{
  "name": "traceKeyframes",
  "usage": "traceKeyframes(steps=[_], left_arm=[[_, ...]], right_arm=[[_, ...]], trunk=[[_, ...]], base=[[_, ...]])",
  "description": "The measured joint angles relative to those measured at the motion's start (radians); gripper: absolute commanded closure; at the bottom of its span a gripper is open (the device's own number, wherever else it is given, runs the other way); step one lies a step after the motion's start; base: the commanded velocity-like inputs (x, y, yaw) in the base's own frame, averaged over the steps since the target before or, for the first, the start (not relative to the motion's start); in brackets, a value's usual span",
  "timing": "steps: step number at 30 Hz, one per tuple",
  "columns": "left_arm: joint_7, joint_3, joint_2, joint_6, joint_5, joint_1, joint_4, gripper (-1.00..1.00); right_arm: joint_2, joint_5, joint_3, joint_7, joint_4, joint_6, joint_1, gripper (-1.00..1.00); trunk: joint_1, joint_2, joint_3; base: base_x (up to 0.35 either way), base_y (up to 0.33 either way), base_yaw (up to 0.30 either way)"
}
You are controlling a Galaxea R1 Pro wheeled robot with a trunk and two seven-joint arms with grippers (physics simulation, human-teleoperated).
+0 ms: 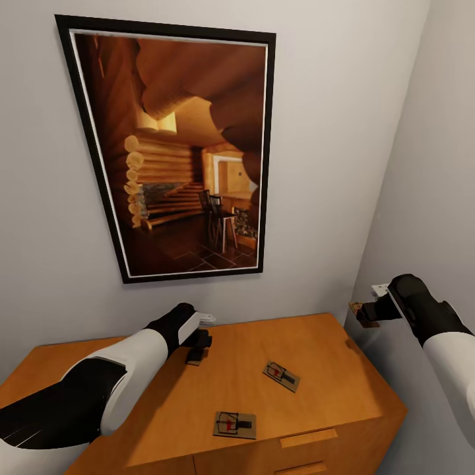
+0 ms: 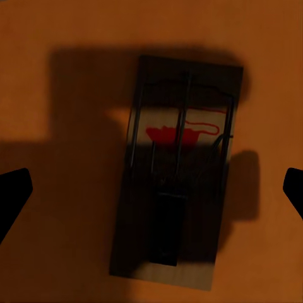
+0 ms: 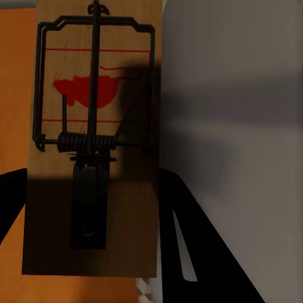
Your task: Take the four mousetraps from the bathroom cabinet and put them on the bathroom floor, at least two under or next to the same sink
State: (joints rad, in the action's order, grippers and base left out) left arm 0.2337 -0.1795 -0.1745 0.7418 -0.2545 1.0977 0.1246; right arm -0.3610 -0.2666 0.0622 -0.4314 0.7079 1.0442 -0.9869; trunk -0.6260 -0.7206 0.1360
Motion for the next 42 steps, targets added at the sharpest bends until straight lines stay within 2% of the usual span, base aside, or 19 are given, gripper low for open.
traceKeyframes(steps=[6, 10, 16, 18, 22, 25, 28, 35, 37, 41, 42], left_arm=[[-0.003, 0.000, 0.000, 0.006, 0.001, 0.000, 0.000, -1.00], [-0.035, 0.000, 0.000, 0.007, 0.001, 0.000, -0.001, -1.00], [-0.177, -0.001, 0.000, 0.006, 0.007, 0.000, -0.005, -1.00], [-0.194, 0.000, 0.000, 0.006, 0.011, 0.000, -0.006, -1.00], [-0.211, 0.001, 0.000, 0.005, 0.035, 0.000, -0.008, -1.00], [-0.217, 0.001, 0.000, 0.005, 0.072, 0.000, -0.009, -1.00], [-0.219, 0.001, 0.000, 0.004, 0.092, 0.000, -0.009, -1.00], [-0.208, 0.000, 0.000, -0.001, 0.107, 0.000, -0.009, -1.00], [-0.181, -0.002, 0.000, -0.002, 0.108, 0.000, -0.009, -1.00], [-0.066, -0.002, 0.000, -0.004, 0.103, 0.000, -0.008, -1.00], [-0.055, -0.002, 0.000, -0.004, 0.102, 0.000, -0.008, -1.00]], right_arm=[[0.000, 0.000, 0.000, 0.000, 0.000, 0.000, 0.000, 1.00], [0.000, 0.000, 0.000, 0.000, 0.000, 0.000, 0.000, 1.00], [0.000, 0.000, 0.000, 0.000, 0.000, 0.000, 0.000, 1.00], [0.000, 0.000, 0.000, 0.000, 0.000, 0.000, 0.000, 1.00], [0.000, 0.000, 0.000, -0.001, 0.000, 0.000, 0.000, 1.00], [0.000, 0.000, 0.000, -0.001, 0.000, 0.000, 0.000, 1.00], [0.000, 0.000, 0.000, -0.001, 0.000, 0.000, 0.000, 1.00], [-0.001, 0.000, 0.000, -0.001, 0.000, 0.000, 0.000, 1.00], [-0.001, 0.000, 0.000, 0.000, 0.000, 0.000, 0.000, 1.00], [0.000, 0.000, 0.000, 0.000, 0.000, 0.000, 0.000, 1.00], [0.000, 0.000, 0.000, 0.000, 0.000, 0.000, 0.000, 1.00]], trunk=[[0.000, 0.000, 0.000], [0.000, 0.000, 0.000], [0.000, 0.000, 0.000], [0.000, 0.000, 0.000], [0.000, 0.000, 0.000], [0.000, 0.000, 0.000], [0.000, 0.000, 0.000], [0.000, 0.000, 0.000], [0.000, 0.000, 0.000], [0.000, 0.000, 0.000], [0.000, 0.000, 0.000]], base=[[0.000, 0.000, 0.000], [0.000, 0.000, 0.000], [0.000, 0.000, 0.000], [0.000, 0.000, 0.000], [0.000, 0.000, 0.000], [0.000, 0.000, 0.000], [0.000, 0.000, 0.000], [0.000, 0.000, 0.000], [0.000, 0.000, 0.000], [0.000, 0.000, 0.000], [0.000, 0.000, 0.000]])
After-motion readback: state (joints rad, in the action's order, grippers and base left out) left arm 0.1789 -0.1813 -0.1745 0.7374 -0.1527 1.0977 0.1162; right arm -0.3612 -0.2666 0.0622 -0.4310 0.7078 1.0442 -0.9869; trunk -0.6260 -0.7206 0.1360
